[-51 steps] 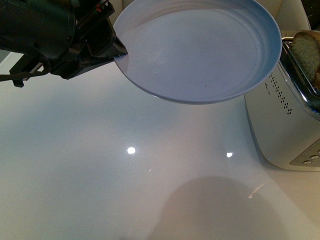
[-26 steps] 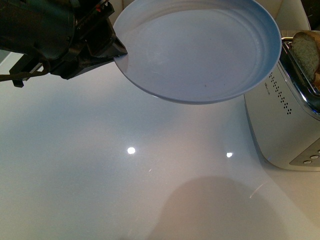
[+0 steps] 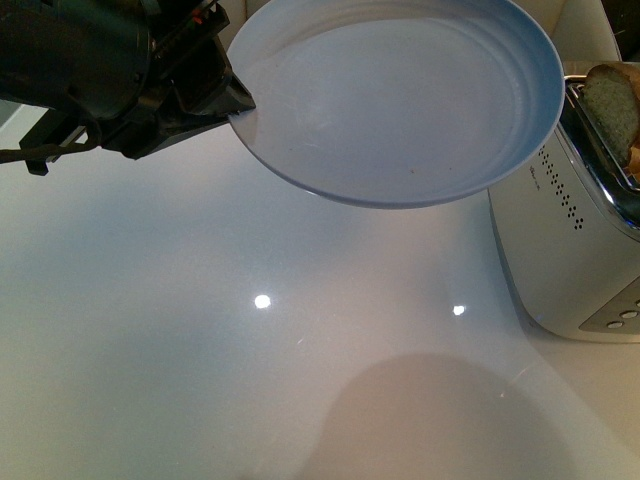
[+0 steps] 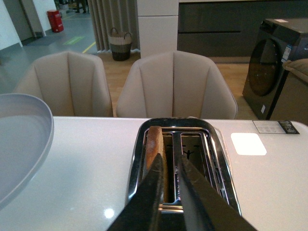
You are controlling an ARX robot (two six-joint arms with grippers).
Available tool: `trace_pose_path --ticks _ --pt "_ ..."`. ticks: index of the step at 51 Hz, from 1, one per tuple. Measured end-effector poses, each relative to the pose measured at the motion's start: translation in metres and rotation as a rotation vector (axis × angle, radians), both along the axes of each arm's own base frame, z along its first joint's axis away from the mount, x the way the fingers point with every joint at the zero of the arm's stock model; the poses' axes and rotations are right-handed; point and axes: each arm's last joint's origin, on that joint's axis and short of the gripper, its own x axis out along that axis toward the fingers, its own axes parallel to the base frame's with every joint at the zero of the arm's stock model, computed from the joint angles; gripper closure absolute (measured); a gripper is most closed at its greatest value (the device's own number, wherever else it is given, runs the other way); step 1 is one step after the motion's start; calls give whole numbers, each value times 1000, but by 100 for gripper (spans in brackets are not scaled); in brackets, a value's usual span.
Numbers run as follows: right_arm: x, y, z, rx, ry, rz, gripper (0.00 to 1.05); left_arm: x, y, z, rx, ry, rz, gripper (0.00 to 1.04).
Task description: Left arm holds plate, right arm toasts bread
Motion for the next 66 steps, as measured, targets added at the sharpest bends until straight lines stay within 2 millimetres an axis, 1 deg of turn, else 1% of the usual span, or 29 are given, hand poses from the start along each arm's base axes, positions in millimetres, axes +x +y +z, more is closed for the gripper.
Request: trace_pose_path --ticks 2,17,20,66 --pt "-2 0 -1 0 -1 0 103 0 0 0 0 0 0 102" --pt "-20 0 -11 -4 0 0 103 0 0 0 0 0 1 102" --pt "-23 0 -15 -4 -14 0 103 0 0 0 0 0 1 102" --pt "-45 0 -13 -5 -28 1 103 0 0 0 0 0 1 102"
